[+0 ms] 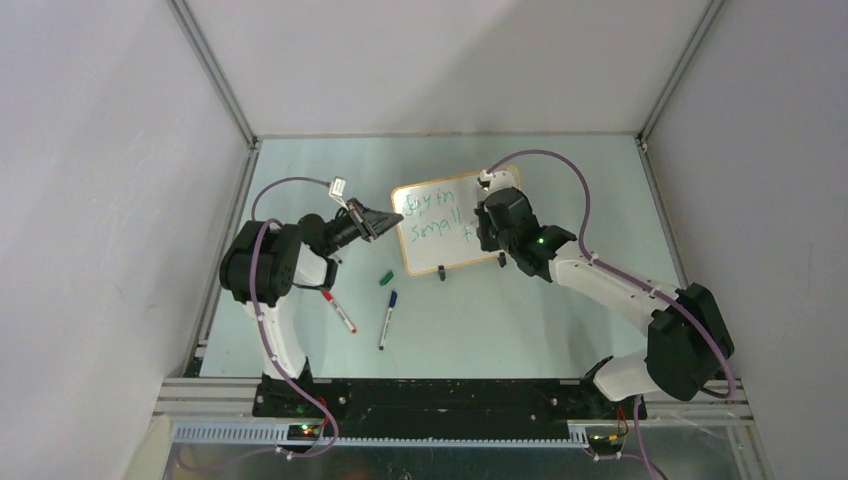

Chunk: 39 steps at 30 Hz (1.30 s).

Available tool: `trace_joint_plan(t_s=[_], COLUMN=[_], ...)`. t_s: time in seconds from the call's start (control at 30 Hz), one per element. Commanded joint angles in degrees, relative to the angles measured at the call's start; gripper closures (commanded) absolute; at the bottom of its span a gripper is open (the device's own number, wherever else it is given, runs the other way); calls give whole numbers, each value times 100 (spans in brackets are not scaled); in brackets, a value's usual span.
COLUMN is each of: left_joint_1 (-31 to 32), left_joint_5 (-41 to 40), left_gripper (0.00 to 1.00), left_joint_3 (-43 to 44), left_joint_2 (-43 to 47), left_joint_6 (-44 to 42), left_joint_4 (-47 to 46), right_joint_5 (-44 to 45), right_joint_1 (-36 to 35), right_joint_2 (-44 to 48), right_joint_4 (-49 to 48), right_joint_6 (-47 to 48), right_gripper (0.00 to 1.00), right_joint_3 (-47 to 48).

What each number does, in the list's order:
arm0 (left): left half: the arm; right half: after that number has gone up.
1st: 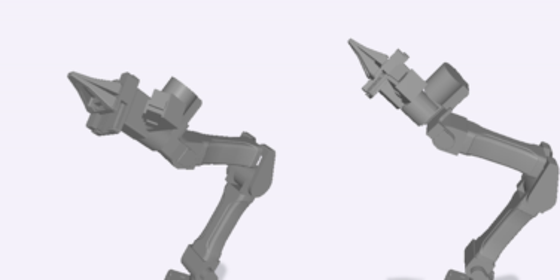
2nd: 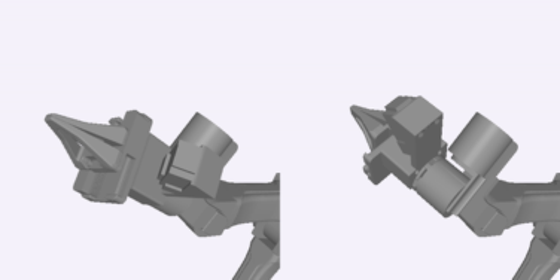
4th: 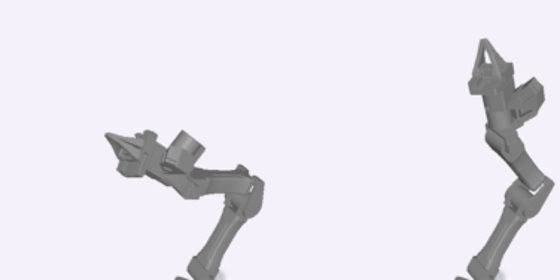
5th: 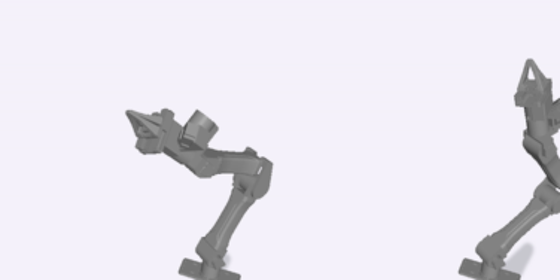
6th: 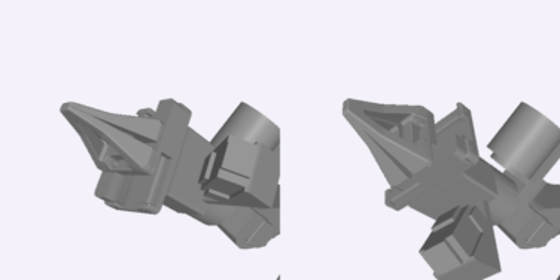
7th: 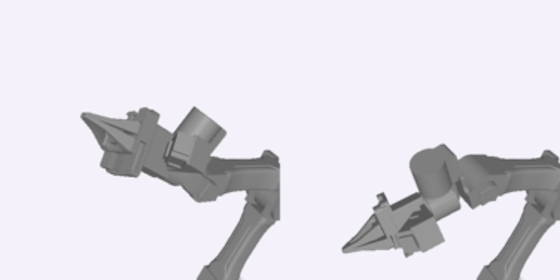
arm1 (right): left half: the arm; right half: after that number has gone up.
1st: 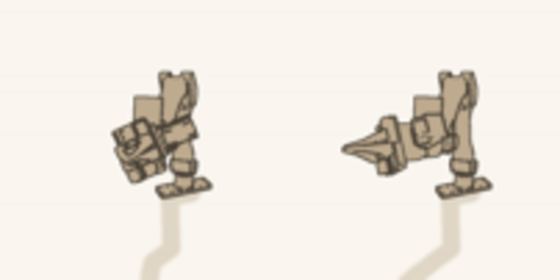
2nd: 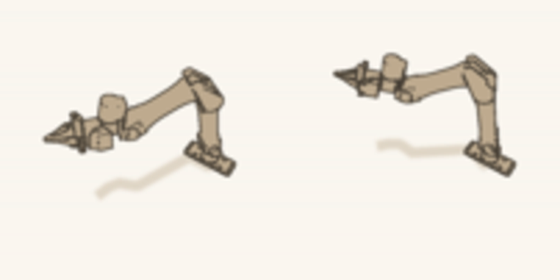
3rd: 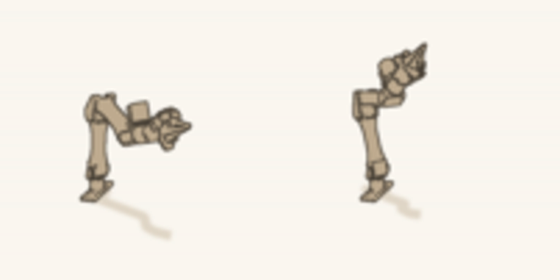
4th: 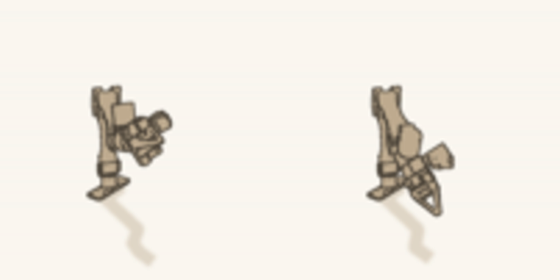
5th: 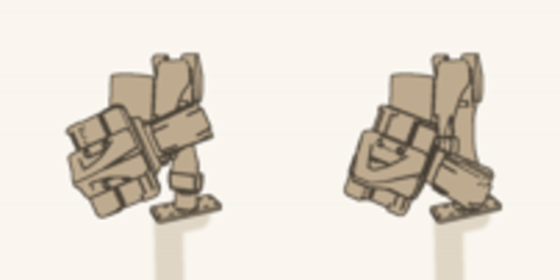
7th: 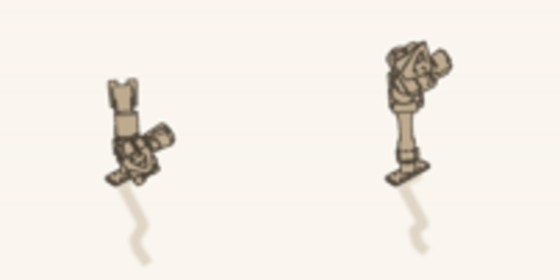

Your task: Write a sentence on the whiteboard

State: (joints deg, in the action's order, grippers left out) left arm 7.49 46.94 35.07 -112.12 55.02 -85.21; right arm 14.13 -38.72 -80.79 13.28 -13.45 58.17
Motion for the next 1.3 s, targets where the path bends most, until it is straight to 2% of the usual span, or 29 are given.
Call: trace_joint_plan(t_s=[0.0,0.37,0.57,0.77,1.0,1.17,1.27], left_joint_1=[59,57,55,63,57,55,54], left_joint_5=[69,69,66,58,30,47,15], left_gripper=[100,100,100,100,100,100,100], left_joint_3=[44,44,44,81,66,3,6], left_joint_2=[121,117,107,32,38,61,43], left_joint_6=[-18,-18,-18,2,-59,-69,-41], left_joint_4=[-268,-268,-268,-282,-268,-273,-277], right_joint_5=[82,28,116,25,883,555,357], right_joint_1=[52,56,-148,-308,-952,-794,-655], right_joint_2=[-108,-127,355,828,1388,1782,1810], right_joint_4=[-173,10,-101,-1033,-2168,-2619,-2574], right_joint_6=[25,24,66,125,572,499,459], right_gripper=[100,100,100,100,100,100,100], right_joint_3=[306,291,-128,-1110,-1778,-2322,-2354])
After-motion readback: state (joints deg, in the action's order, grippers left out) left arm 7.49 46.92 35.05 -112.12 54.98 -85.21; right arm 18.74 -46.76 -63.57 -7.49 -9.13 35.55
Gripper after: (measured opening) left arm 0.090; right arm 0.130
